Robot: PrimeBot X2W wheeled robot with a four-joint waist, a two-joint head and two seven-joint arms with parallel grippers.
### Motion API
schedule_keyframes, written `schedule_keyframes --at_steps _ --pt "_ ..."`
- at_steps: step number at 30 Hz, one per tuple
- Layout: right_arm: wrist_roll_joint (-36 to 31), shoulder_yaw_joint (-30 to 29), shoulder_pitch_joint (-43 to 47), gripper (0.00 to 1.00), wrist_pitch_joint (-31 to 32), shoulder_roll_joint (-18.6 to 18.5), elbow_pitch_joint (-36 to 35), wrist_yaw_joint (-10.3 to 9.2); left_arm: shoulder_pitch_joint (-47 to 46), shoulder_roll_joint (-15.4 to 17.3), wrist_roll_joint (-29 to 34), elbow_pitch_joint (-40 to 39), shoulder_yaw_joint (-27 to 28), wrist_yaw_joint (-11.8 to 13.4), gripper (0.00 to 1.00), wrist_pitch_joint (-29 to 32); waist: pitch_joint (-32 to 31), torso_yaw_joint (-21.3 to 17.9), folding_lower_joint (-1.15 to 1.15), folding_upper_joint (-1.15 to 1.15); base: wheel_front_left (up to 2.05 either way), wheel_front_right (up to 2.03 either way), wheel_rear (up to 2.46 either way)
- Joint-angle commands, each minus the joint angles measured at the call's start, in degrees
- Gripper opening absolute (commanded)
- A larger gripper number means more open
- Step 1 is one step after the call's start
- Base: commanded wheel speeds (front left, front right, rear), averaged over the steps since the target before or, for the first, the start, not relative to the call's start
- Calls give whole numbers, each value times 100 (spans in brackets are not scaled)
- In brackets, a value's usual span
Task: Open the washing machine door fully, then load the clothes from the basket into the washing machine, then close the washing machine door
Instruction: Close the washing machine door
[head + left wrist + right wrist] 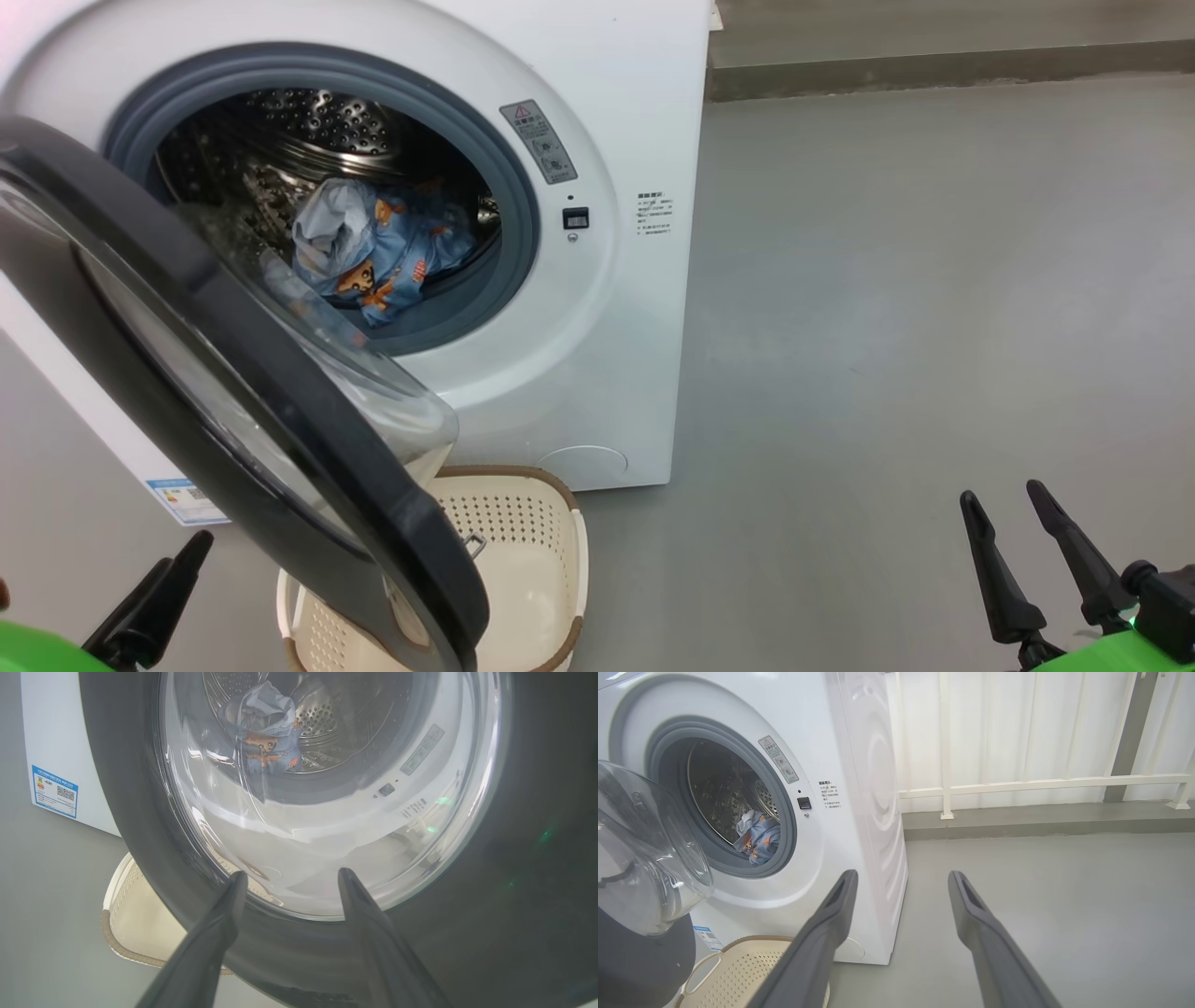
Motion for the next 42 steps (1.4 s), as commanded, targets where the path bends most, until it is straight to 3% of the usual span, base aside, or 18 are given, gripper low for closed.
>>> schedule_keyframes --at_steps 1,12,19,24,33,42 --pt "-52 62 15 100 -47 -167 -159 26 -139 288 59 -89 174 -37 100 -228 -12 -34 0 0 0 0 0" --pt "-59 11 20 100 -47 -220 -163 26 246 390 174 97 -524 -37 100 -2175 -38 -225 0 0 0 0 0" --pt "-61 -24 62 100 -47 -237 -162 26 415 640 618 347 -1079 -37 100 -3311 -79 -341 0 0 0 0 0" --pt "-57 -48 91 100 -47 -248 -155 26 416 623 1217 534 -1063 -37 100 -3488 -98 -384 0 0 0 0 0" --pt "-60 -90 118 100 -47 -224 -137 26 680 -158 3147 269 30 -37 100 -3494 -115 -392 0 0 0 0 0" --pt "-48 -80 105 100 -47 -214 -122 26 930 -615 3993 26 351 -37 100 -3495 -127 -402 0 0 0 0 0"
